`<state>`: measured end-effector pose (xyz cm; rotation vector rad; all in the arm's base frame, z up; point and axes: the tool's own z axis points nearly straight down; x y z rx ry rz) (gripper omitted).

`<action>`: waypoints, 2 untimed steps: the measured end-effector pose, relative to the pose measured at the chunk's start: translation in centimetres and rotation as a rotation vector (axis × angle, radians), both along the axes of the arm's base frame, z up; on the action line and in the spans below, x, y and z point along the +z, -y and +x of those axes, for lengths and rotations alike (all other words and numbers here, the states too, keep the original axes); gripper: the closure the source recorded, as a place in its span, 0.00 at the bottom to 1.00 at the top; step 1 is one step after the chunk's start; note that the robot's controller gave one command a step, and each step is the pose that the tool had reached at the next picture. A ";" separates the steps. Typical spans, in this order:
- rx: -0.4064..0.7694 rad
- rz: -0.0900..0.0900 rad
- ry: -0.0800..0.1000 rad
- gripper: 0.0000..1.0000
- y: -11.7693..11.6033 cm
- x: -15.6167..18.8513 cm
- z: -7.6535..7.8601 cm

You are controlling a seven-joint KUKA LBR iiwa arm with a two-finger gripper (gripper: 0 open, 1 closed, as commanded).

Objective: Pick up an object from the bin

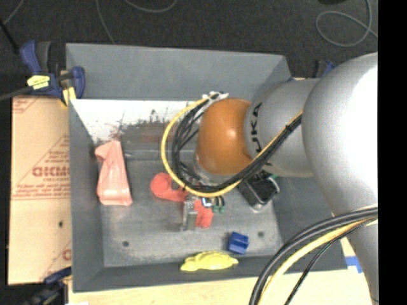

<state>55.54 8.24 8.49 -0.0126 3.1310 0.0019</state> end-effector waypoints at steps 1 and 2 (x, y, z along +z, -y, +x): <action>0.020 -0.001 -0.003 0.00 1.5 -1.0 3.8; -0.091 0.000 0.004 0.00 0.2 -1.2 4.5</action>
Offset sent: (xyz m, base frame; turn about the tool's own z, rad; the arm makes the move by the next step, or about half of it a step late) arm 0.0319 0.0244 -0.0149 0.1813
